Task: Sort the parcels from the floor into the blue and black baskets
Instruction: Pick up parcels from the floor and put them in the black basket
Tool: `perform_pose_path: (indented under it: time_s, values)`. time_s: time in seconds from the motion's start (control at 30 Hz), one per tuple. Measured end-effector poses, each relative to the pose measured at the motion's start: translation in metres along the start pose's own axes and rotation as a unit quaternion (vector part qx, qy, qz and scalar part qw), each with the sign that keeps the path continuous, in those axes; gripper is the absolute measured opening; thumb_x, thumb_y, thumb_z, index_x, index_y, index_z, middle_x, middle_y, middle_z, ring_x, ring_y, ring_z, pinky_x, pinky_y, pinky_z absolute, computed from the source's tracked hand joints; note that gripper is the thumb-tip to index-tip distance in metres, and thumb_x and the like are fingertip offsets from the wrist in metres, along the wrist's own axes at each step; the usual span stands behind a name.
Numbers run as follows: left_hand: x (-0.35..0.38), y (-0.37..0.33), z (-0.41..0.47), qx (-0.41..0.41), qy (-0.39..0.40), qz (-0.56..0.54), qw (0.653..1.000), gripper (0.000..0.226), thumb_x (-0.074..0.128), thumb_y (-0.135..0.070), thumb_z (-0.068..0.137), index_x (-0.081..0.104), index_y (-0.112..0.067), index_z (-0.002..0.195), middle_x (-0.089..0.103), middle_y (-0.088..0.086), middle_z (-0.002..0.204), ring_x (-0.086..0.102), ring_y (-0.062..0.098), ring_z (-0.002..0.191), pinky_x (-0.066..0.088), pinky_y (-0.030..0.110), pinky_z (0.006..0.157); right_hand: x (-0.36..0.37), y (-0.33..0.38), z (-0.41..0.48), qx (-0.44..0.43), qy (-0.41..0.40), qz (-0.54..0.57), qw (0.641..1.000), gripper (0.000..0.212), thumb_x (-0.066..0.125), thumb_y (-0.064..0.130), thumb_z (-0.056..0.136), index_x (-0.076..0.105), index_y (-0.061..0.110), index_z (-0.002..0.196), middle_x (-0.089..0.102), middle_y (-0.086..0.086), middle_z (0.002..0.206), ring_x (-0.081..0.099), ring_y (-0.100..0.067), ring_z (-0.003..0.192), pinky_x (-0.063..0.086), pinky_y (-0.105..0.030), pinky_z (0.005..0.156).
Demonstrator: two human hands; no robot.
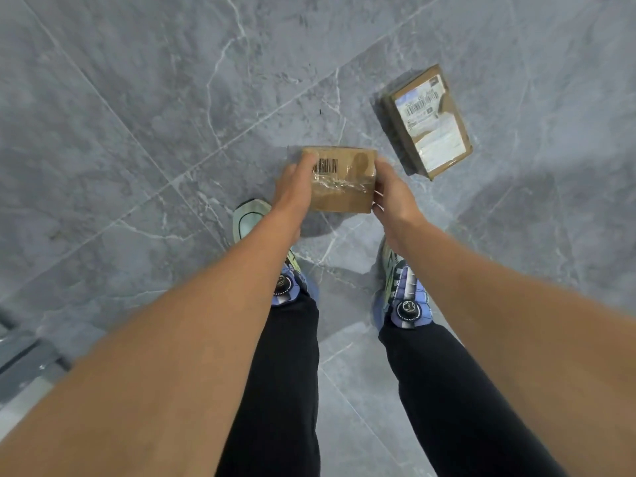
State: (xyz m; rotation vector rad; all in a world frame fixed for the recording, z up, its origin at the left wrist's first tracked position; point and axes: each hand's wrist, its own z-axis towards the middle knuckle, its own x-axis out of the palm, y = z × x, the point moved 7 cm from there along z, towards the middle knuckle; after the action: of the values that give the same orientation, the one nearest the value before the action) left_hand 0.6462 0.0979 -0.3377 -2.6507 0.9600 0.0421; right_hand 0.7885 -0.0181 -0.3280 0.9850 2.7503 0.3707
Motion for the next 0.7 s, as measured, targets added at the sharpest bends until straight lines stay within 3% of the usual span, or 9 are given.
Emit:
perform_pose_path:
  time_s: [0.1,0.23,0.43,0.5,0.6,0.7]
  values:
    - [-0.005,0.001,-0.004,-0.002,0.0,-0.021,1.0,0.075,0.053,-0.084,0.072,0.071,-0.032,0.123,0.072,-0.002,0.126,0.067,0.022,0.118,0.05,0.052,0.106,0.001,0.003,-0.004,-0.013,-0.009,0.006,1.0,0.061,0.05,0.077,0.083,0.077,0.033,0.116,0.075,0.004,0.123,0.066,-0.018,0.12,0.041,-0.048,0.118]
    - [-0.018,-0.029,-0.054,0.038,-0.004,-0.051,0.998,0.049,0.05,-0.065,0.091,0.076,-0.029,0.113,0.076,-0.003,0.117,0.071,0.017,0.111,0.052,0.048,0.107,0.003,0.031,-0.039,-0.037,-0.006,-0.003,0.999,0.053,0.048,0.072,0.09,0.077,0.034,0.115,0.075,0.005,0.124,0.066,-0.017,0.122,0.041,-0.048,0.118]
    - [-0.05,-0.094,-0.149,0.081,-0.023,-0.08,0.993,0.067,0.051,-0.076,0.079,0.069,-0.032,0.127,0.069,-0.003,0.131,0.063,0.017,0.124,0.042,0.05,0.116,0.007,0.116,-0.129,-0.096,0.002,-0.015,0.995,0.048,0.047,0.066,0.096,0.075,0.033,0.115,0.074,0.006,0.124,0.065,-0.015,0.121,0.042,-0.048,0.118]
    - [-0.062,-0.126,-0.194,0.1,-0.026,-0.087,0.991,0.058,0.049,-0.076,0.084,0.071,-0.038,0.122,0.07,-0.007,0.129,0.062,0.015,0.125,0.04,0.049,0.117,0.007,0.15,-0.166,-0.117,0.004,-0.028,0.993,0.051,0.047,0.069,0.093,0.075,0.033,0.116,0.073,0.006,0.127,0.064,-0.016,0.124,0.042,-0.047,0.116]
    - [-0.081,-0.183,-0.265,0.143,-0.018,-0.109,0.984,0.035,0.044,-0.053,0.105,0.075,-0.038,0.103,0.077,-0.02,0.107,0.067,0.006,0.113,0.043,0.043,0.115,0.01,0.206,-0.238,-0.162,0.021,-0.034,0.986,0.053,0.042,0.07,0.093,0.072,0.034,0.117,0.07,0.01,0.122,0.059,-0.01,0.115,0.043,-0.037,0.101]
    - [-0.104,-0.236,-0.338,0.188,-0.024,-0.119,0.975,0.037,0.041,-0.046,0.11,0.074,-0.04,0.094,0.078,-0.023,0.096,0.071,-0.005,0.094,0.048,0.034,0.104,0.012,0.263,-0.315,-0.209,0.03,-0.031,0.977,0.057,0.042,0.068,0.096,0.073,0.03,0.125,0.072,0.008,0.127,0.062,-0.01,0.123,0.042,-0.041,0.114]
